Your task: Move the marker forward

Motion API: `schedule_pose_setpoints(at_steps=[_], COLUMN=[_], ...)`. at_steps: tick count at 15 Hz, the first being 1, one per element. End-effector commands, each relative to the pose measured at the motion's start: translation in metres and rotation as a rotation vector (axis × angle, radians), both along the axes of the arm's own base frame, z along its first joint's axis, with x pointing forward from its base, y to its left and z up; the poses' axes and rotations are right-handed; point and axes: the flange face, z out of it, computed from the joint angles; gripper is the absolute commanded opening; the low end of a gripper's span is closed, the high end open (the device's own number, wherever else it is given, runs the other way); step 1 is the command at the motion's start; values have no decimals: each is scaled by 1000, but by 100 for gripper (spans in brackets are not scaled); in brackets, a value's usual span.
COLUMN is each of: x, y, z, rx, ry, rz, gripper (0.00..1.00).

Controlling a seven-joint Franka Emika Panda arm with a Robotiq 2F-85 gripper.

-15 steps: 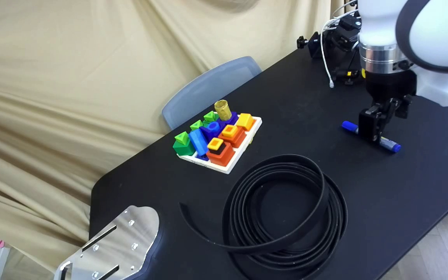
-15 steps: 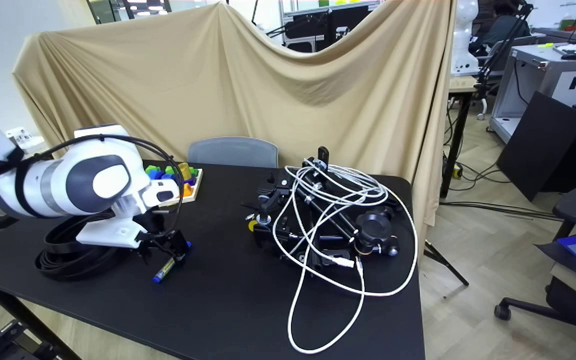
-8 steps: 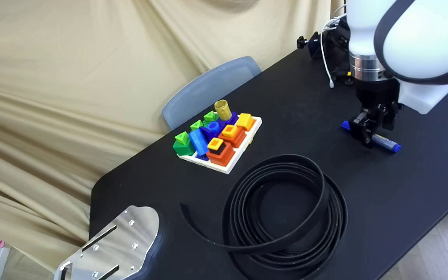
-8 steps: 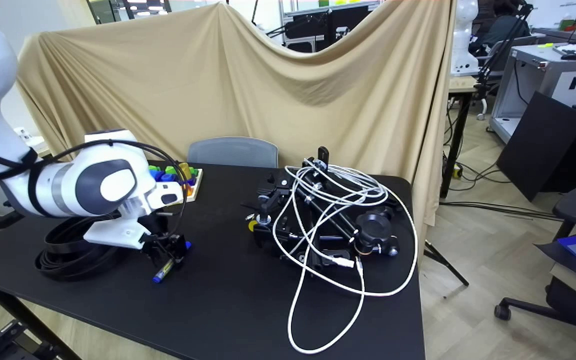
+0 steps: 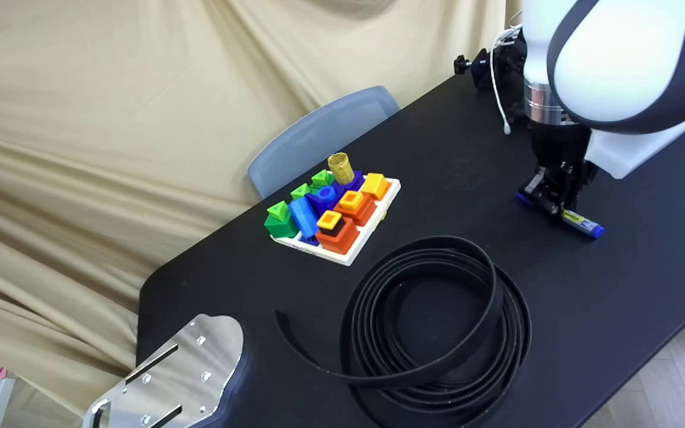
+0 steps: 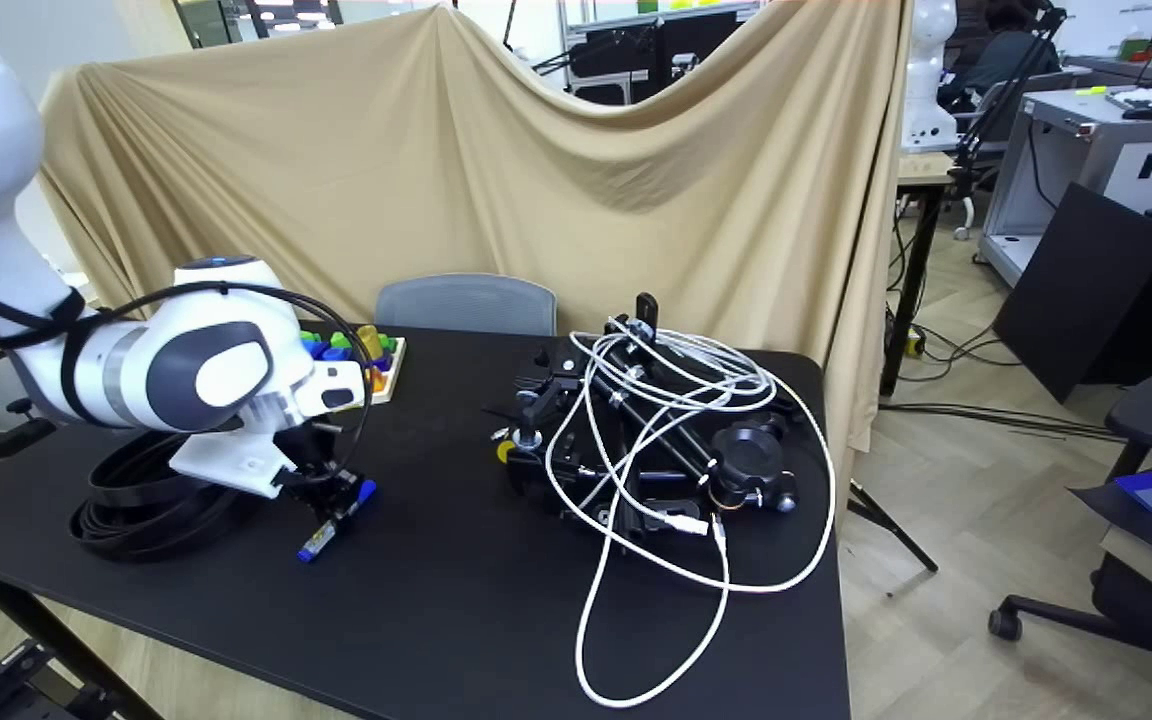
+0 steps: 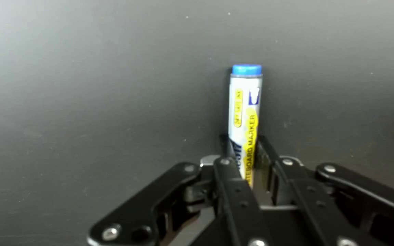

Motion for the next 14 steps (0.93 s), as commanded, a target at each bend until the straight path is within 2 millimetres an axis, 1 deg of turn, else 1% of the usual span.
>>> schedule_pose_setpoints(at_steps=[1,4,7,10,12,14], x=[11,28,52,78,92,105], y=[-2,-2,2,8,9,8], z=[13,32,51,58,59,56], rx=[11,-1,10,22,31,30], ry=[-21,-41,-38,-5,29,57], rz=[-8,10,25,21,8,-8], gripper=[5,5,5,5,5,5])
